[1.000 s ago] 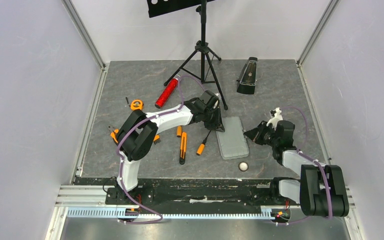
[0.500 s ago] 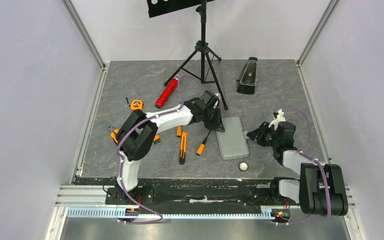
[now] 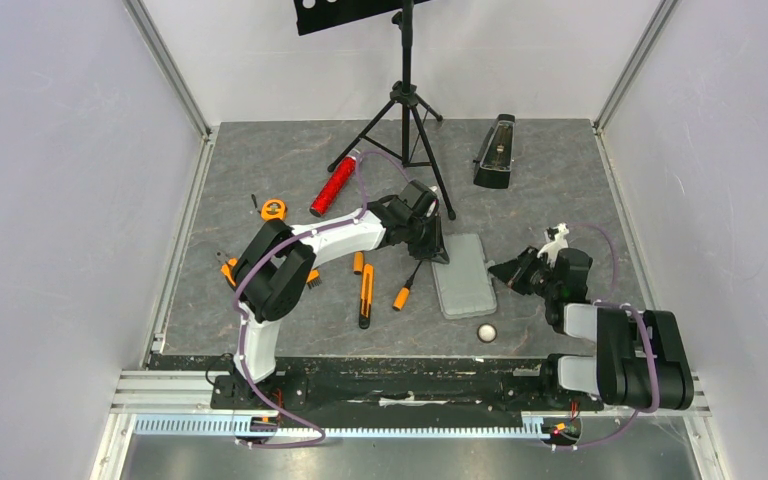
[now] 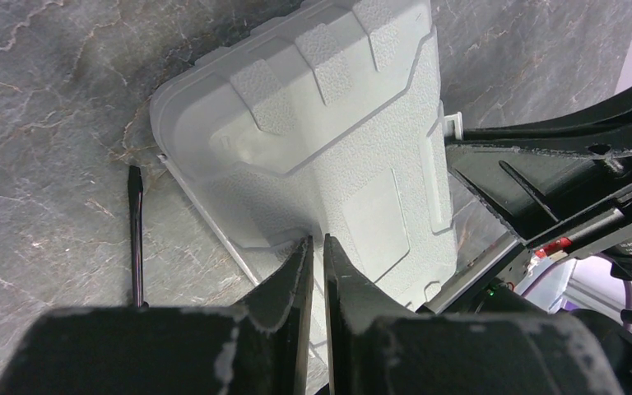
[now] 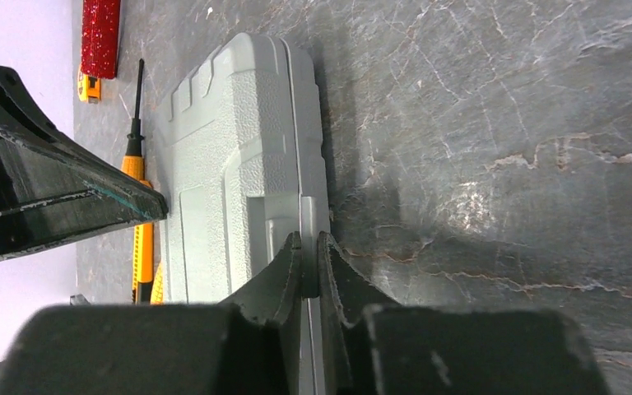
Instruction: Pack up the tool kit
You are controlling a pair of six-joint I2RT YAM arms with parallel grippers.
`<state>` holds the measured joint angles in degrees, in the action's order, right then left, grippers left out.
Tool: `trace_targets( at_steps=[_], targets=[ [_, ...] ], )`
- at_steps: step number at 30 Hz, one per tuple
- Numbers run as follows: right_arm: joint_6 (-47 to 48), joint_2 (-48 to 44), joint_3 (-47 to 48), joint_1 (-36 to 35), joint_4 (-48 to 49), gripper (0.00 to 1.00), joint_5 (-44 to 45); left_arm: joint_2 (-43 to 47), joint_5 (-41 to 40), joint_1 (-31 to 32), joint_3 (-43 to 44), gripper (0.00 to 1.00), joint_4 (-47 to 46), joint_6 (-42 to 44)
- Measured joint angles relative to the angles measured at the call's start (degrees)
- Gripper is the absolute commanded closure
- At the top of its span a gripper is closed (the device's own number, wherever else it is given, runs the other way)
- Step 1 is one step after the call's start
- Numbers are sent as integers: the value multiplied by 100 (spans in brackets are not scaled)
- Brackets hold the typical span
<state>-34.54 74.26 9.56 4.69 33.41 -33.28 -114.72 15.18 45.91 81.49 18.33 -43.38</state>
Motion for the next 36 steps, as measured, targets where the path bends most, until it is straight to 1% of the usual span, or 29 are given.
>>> trace_targets(
  at_steps=[1,4,8,14,19,21,28,32,36],
  targets=[
    [-37,-2,-9,0,39,100,-37,0,-2,0,0,81,0,0],
    [-39,-120,-17,-2,-94,100,-57,28,-4,-11,-35,76,-39,-2],
    [57,-645,101,-55,-625,100,-61,192,-103,-24,-188,68,-103,-2],
    [168,-1333,636,-168,-1342,100,129,472,-334,-131,-476,50,-111,-4],
    [254,-1499,1051,-317,-1674,100,518,817,-411,-365,-765,30,-205,-20],
    [350,-1504,1285,-444,-1871,100,739,953,-407,-448,-874,25,-308,-57],
    [883,-1478,2155,-1049,-2538,100,1438,1099,-192,-529,-1213,20,-863,-387],
    [1003,-1458,2275,-1161,-2660,100,1683,1097,11,-529,-1401,18,-1174,-588],
    [1029,-1458,2275,-1158,-2896,100,1899,1095,116,-529,-1440,20,-1392,-719]
  ],
)
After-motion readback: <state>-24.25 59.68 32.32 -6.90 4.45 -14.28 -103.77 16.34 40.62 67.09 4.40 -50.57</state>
